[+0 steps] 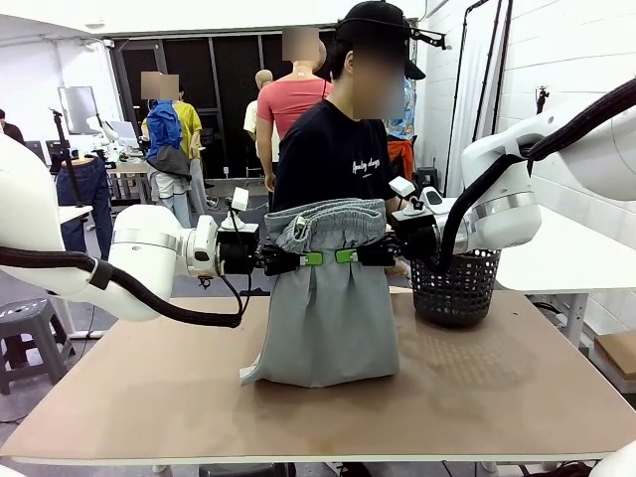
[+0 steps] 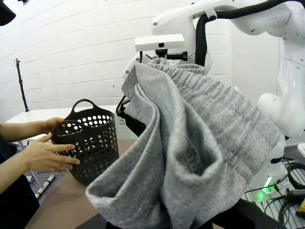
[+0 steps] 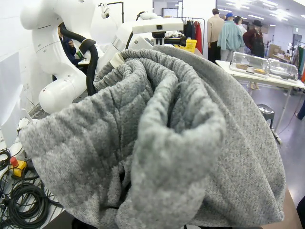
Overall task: Fold the training pants.
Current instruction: Fold the Training pants in half.
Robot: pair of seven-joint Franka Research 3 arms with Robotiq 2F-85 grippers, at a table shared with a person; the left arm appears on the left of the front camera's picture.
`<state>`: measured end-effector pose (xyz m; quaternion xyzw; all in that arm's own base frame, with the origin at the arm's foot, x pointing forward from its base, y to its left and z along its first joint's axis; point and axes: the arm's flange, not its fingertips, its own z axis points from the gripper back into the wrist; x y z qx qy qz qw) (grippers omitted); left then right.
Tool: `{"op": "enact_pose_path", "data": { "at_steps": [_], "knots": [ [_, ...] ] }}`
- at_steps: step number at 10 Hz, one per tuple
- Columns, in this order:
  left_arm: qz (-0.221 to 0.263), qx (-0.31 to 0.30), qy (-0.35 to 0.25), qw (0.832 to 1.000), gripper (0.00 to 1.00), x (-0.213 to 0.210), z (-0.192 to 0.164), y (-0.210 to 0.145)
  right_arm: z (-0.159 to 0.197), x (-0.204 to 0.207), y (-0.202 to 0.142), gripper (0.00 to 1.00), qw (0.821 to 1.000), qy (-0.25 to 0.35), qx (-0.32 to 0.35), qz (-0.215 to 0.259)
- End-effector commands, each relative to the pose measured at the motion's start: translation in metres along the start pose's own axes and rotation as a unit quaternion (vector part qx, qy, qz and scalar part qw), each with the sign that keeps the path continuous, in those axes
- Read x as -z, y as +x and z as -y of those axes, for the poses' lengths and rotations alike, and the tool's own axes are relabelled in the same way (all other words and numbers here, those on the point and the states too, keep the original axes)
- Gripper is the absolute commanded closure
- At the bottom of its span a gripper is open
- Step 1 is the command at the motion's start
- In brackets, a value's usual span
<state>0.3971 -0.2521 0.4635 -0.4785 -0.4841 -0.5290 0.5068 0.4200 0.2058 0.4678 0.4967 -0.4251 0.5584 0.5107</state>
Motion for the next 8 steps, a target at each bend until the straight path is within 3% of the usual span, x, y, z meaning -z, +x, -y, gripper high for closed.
{"op": "enact_pose_path", "data": {
  "at_steps": [1,5,8],
  "knots": [
    [-0.001,0.002,0.001,1.000,1.00,0.001,0.000,0.002,-0.001,0.001,-0.001,1.00,1.000,0.000,0.005,0.010],
    [0.004,0.003,0.005,1.000,1.00,-0.001,-0.027,0.004,0.025,0.000,0.012,1.00,1.000,0.008,-0.009,0.003],
    [-0.006,0.032,0.031,0.999,1.00,-0.007,-0.069,0.043,0.065,-0.005,0.043,1.00,1.000,-0.010,-0.026,-0.011]
  ]
}}
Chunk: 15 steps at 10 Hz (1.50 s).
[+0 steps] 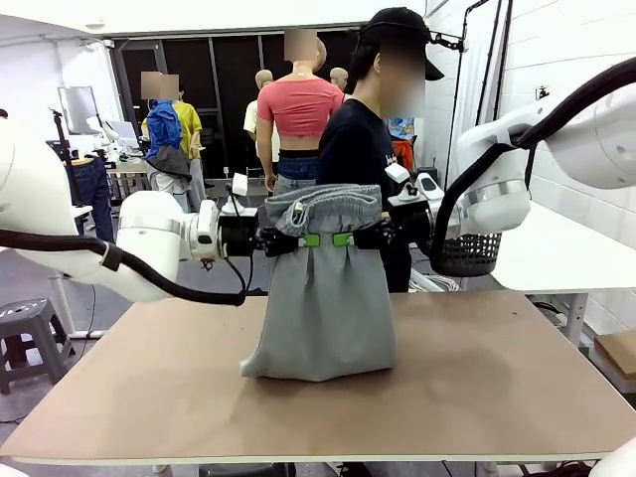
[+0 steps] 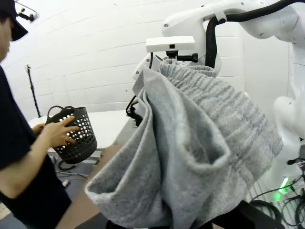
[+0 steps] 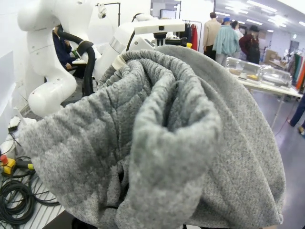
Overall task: Fold the training pants.
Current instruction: Fold the Training pants in half.
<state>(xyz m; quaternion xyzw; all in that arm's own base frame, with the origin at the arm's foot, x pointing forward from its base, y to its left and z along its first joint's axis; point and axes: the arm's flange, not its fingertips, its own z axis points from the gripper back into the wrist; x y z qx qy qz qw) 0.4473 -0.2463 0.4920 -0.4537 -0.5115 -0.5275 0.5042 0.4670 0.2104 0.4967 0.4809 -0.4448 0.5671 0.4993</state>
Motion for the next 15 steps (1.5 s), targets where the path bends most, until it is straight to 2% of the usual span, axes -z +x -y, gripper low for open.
{"op": "enact_pose_path", "data": {
  "at_steps": [1,5,7,10,12,13,15],
  "knots": [
    [-0.008,0.014,0.014,1.000,1.00,-0.002,-0.037,0.029,0.039,0.000,0.024,1.00,1.000,-0.004,-0.008,-0.011],
    [-0.009,0.068,0.063,0.996,1.00,-0.010,-0.100,0.086,0.100,-0.012,0.082,1.00,0.997,-0.043,-0.057,-0.024],
    [-0.006,0.100,0.078,0.992,1.00,-0.009,-0.128,0.098,0.123,-0.019,0.099,1.00,0.993,-0.074,-0.090,-0.031],
    [0.005,0.158,0.110,0.981,1.00,-0.008,-0.144,0.101,0.139,-0.021,0.106,1.00,0.983,-0.106,-0.151,-0.022],
    [-0.013,0.154,0.104,0.982,1.00,-0.008,-0.158,0.128,0.150,-0.017,0.120,1.00,0.983,-0.103,-0.153,-0.023],
    [-0.022,0.145,0.105,0.984,1.00,-0.008,-0.160,0.131,0.156,-0.015,0.118,1.00,0.985,-0.099,-0.136,-0.028],
    [-0.025,0.124,0.097,0.987,1.00,-0.011,-0.159,0.109,0.153,-0.016,0.094,1.00,0.989,-0.091,-0.113,-0.038]
  ]
}}
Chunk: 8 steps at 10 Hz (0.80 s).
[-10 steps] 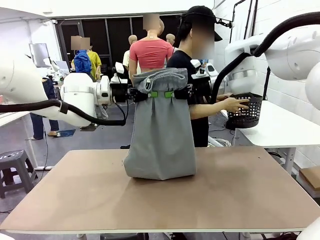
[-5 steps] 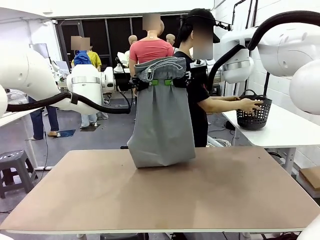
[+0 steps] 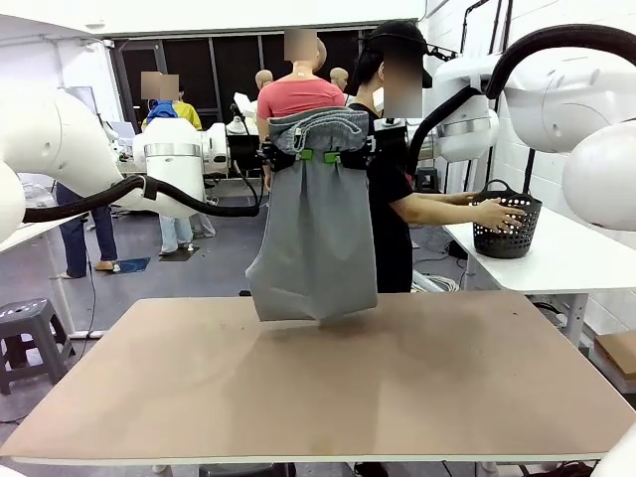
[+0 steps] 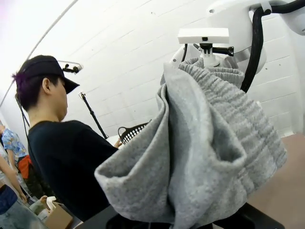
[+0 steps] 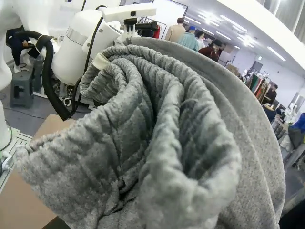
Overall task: Fold the training pants.
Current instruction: Fold the Training pants in half.
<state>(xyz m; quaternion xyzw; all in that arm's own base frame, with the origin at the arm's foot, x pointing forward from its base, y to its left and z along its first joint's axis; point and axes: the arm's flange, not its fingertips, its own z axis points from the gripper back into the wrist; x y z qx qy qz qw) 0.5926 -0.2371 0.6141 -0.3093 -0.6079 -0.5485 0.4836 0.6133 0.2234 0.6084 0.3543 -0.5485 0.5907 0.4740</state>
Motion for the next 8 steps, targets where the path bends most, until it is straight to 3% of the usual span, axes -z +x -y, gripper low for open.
{"op": "enact_pose_path", "data": {
  "at_steps": [1,4,8],
  "knots": [
    [0.007,-0.030,-0.009,0.999,1.00,-0.001,0.004,-0.019,-0.014,0.001,-0.031,1.00,0.999,0.021,0.026,-0.025],
    [0.016,-0.057,-0.020,0.998,1.00,-0.010,0.030,-0.052,-0.054,-0.003,-0.073,1.00,0.998,0.036,0.056,-0.022],
    [0.013,-0.168,-0.084,0.982,1.00,-0.030,0.098,-0.065,-0.104,-0.016,-0.096,1.00,0.978,0.073,0.194,-0.011]
  ]
}}
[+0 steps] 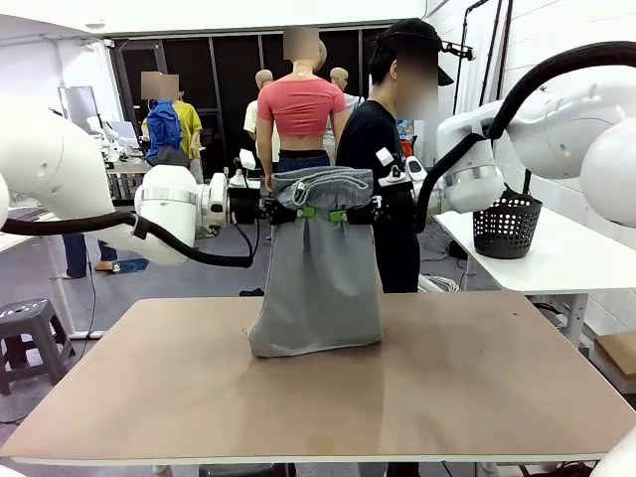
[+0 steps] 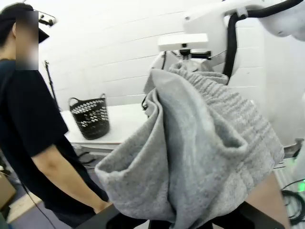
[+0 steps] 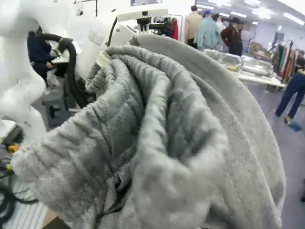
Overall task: Fold the training pants.
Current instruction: Fold the Training pants in half.
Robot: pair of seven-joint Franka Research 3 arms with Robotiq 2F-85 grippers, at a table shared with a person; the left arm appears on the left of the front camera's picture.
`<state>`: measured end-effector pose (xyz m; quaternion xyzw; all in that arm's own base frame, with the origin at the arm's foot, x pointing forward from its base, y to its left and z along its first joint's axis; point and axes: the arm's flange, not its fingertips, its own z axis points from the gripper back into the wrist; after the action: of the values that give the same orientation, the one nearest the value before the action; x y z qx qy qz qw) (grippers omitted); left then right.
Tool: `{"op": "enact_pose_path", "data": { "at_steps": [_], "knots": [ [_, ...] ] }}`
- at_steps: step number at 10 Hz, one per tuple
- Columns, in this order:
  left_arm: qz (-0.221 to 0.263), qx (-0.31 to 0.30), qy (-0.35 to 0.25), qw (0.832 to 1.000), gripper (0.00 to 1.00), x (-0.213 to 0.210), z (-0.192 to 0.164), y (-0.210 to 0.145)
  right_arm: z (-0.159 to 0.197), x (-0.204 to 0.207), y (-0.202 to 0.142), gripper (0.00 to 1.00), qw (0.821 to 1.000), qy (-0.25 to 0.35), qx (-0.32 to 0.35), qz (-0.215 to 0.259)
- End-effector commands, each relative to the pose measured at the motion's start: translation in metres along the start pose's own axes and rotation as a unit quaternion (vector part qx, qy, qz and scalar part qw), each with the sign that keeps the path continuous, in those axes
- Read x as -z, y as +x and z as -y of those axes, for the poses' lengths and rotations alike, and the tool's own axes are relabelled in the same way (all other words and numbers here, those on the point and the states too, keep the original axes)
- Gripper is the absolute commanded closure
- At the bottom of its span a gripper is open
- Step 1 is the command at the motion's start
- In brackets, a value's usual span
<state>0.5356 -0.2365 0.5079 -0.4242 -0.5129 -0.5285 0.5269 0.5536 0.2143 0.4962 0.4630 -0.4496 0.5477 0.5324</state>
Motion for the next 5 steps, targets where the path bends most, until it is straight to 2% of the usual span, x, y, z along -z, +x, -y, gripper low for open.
{"op": "enact_pose_path", "data": {
  "at_steps": [1,2,5],
  "knots": [
    [0.021,-0.073,-0.029,0.997,1.00,-0.020,0.030,-0.004,-0.024,-0.015,-0.023,1.00,0.995,0.029,0.089,-0.016],
    [0.021,-0.109,-0.042,0.993,1.00,-0.017,0.044,-0.017,-0.037,-0.016,-0.035,1.00,0.991,0.050,0.126,-0.014],
    [0.035,-0.206,-0.069,0.975,1.00,-0.015,0.079,-0.059,-0.073,-0.012,-0.071,1.00,0.975,0.081,0.201,-0.048]
  ]
}}
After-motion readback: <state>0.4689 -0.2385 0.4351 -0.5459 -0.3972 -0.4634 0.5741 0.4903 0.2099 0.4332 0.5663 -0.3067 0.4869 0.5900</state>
